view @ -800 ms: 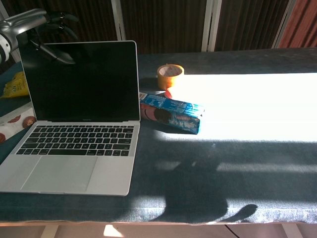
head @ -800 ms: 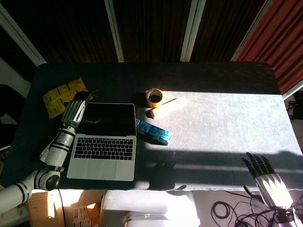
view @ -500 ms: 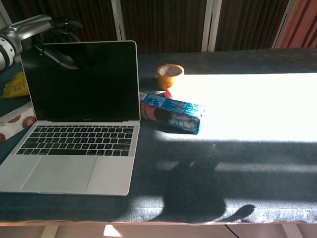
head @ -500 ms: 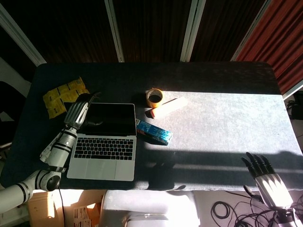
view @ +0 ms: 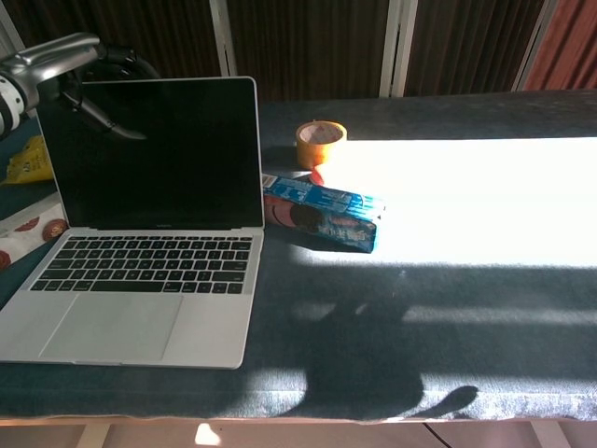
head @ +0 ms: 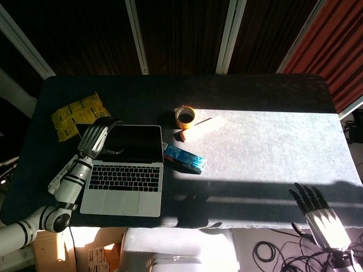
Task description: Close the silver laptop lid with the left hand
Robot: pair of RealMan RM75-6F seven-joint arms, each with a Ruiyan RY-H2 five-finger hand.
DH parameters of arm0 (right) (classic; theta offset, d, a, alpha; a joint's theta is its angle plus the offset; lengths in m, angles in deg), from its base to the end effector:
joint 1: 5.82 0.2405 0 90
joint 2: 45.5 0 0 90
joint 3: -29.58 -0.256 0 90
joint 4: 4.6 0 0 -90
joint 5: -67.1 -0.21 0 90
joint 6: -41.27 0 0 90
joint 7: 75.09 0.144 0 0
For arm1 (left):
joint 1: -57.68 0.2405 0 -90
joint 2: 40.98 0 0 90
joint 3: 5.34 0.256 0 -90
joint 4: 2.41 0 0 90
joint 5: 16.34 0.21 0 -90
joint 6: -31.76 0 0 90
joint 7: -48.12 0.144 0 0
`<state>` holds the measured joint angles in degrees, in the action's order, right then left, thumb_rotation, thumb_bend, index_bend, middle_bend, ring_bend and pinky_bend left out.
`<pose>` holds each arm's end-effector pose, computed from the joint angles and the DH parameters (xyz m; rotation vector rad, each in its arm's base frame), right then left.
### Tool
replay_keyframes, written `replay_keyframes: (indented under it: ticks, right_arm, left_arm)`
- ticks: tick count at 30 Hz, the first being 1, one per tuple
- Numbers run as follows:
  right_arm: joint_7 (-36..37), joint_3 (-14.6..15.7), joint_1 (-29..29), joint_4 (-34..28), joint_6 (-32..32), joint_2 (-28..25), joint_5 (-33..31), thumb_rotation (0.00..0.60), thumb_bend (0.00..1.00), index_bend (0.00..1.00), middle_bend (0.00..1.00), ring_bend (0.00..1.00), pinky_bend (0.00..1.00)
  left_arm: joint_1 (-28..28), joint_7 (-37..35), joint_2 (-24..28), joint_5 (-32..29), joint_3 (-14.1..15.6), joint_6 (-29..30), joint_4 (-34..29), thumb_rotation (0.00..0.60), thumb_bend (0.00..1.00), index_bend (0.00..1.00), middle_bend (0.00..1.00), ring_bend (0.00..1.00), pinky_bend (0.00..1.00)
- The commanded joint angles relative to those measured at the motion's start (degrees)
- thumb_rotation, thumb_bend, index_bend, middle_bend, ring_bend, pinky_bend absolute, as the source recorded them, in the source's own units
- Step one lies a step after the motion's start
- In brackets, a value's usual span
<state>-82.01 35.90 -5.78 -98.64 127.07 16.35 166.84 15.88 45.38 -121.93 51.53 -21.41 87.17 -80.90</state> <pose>-0.3003 -0.1169 0.1375 1.6617 -0.8709 0.7862 -0.1697 0.3962 0.0640 -1.6183 -1.0471 -1.1600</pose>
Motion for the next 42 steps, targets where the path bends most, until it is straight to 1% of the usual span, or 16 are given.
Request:
replay_keyframes:
  ticks: [1, 9, 14, 18, 24, 29, 38, 42]
  right_arm:
    - [-0.4, 0.0, 0.0, 0.0, -0.1, 0.1, 0.0, 0.6, 0.22, 0.0, 0.0, 0.0, 0.0]
    - [-1.1, 0.0, 0.0, -0.2, -0.2, 0.4, 0.0, 0.6, 0.22, 0.0, 0.0, 0.0, 0.0]
    - [-1.5, 0.0, -0.1, -0.2, -0.3, 0.6, 0.0, 0.6, 0.22, 0.0, 0.0, 0.0, 0.0]
    - [-2.2, 0.0, -0.1, -0.2, -0.4, 0.8, 0.0, 0.6, 0.22, 0.0, 0.0, 0.0, 0.0]
    - [-3.6, -0.1, 0.0, -0.5, -1.1, 1.3, -0.2, 0.6, 0.22, 0.0, 0.0, 0.0, 0.0]
    - [-4.3, -0.2, 0.0, -0.6, -1.2, 1.6, -0.3, 0.6, 0.22, 0.0, 0.0, 0.0, 0.0]
    - [-5.0, 0.1, 0.1, -0.8, -1.4, 1.9, 0.1, 0.6, 0.22, 0.0, 0.0, 0.0, 0.0]
    - [-4.7, 0.0, 0.0, -0.8, -1.1, 1.8, 0.1, 0.6, 0.22, 0.0, 0.0, 0.0, 0.0]
  left_arm:
    - [0.9, 1.3, 1.3, 1.4, 0.9, 1.8, -2.7, 0.6, 0.15, 0.39, 0.37, 0.2, 0.21]
    - [2.5, 3.4, 3.9, 3.9, 2.3, 4.9, -7.9, 0.6, 0.15, 0.39, 0.4, 0.22, 0.22]
    - [4.3, 4.8, 6.1, 7.2, 4.5, 7.2, -11.3, 0.6, 0.15, 0.39, 0.41, 0.23, 0.23]
    - [5.7, 4.6, 8.0, 9.3, 6.3, 8.2, -13.5, 0.6, 0.15, 0.39, 0.42, 0.24, 0.23]
    - [8.1, 5.3, 10.9, 15.8, 10.2, 11.1, -17.1, 0.6, 0.15, 0.39, 0.42, 0.24, 0.23]
    - [10.7, 6.3, 12.4, 22.3, 14.5, 14.1, -19.1, 0.6, 0.15, 0.39, 0.42, 0.24, 0.23]
    - [14.6, 7.4, 12.5, 29.8, 20.8, 17.0, -19.0, 0.6, 0.15, 0.39, 0.42, 0.24, 0.24]
    - [16.4, 8.5, 12.2, 33.4, 23.8, 18.1, -18.0, 0.6, 0.15, 0.39, 0.42, 0.24, 0.24]
